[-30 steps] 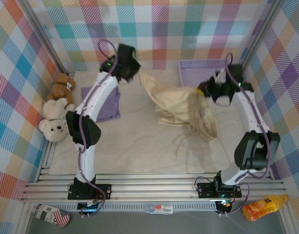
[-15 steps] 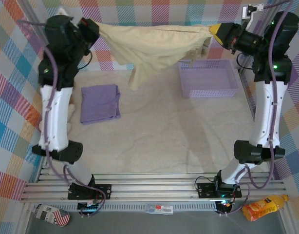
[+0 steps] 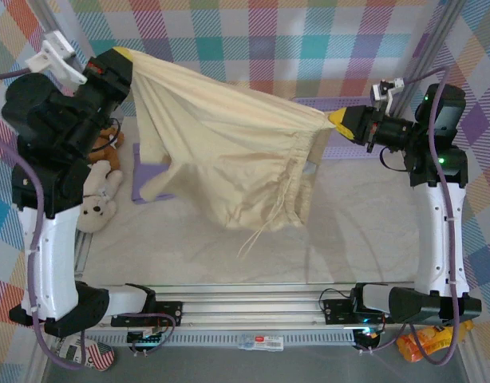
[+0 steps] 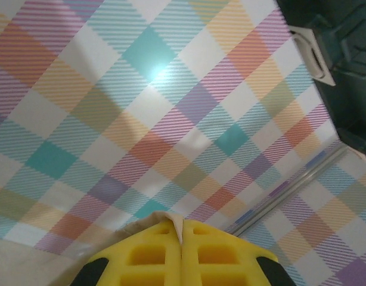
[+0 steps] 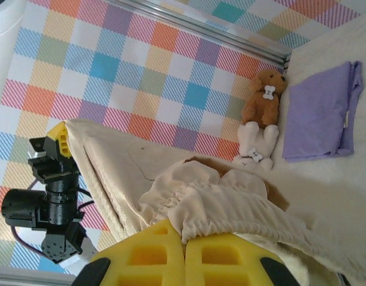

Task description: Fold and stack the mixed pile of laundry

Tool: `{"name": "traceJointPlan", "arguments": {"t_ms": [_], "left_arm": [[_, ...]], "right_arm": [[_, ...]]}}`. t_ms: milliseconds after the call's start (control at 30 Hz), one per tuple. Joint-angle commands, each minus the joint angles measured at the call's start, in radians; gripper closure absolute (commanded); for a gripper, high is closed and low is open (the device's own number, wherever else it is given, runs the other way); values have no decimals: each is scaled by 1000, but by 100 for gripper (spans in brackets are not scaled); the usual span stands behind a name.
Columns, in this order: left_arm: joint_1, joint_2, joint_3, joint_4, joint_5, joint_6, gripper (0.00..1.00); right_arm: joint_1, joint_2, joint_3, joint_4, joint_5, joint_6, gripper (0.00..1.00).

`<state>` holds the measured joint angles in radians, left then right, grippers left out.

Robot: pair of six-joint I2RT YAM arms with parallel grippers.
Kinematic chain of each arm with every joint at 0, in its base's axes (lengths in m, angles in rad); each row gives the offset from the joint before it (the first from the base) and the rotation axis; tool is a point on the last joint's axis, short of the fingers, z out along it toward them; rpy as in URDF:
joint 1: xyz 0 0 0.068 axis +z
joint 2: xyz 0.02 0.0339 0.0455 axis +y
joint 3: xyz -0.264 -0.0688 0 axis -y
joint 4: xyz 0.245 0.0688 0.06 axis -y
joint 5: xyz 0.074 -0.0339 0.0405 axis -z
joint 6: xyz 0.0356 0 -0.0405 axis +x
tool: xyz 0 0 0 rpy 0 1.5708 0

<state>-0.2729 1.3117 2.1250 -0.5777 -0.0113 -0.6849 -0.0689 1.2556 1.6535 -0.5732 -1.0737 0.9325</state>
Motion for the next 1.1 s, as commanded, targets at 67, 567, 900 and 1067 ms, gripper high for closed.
{"name": "traceJointPlan", "arguments": {"t_ms": [67, 567, 900, 1067], "left_arm": [[4, 120, -36, 50, -102, 5, 100], [22, 1216, 862, -636, -132, 128, 0], [-8, 713, -263, -58, -27, 0, 0], [-18, 769, -366, -1, 61, -41, 0]], "right_arm": [[-11, 98, -107, 133, 135, 18, 100], [45, 600, -100, 145, 512, -229, 39], [150, 376, -427, -129, 688, -541, 40], [250, 384, -523, -150, 837, -568, 41]]}}
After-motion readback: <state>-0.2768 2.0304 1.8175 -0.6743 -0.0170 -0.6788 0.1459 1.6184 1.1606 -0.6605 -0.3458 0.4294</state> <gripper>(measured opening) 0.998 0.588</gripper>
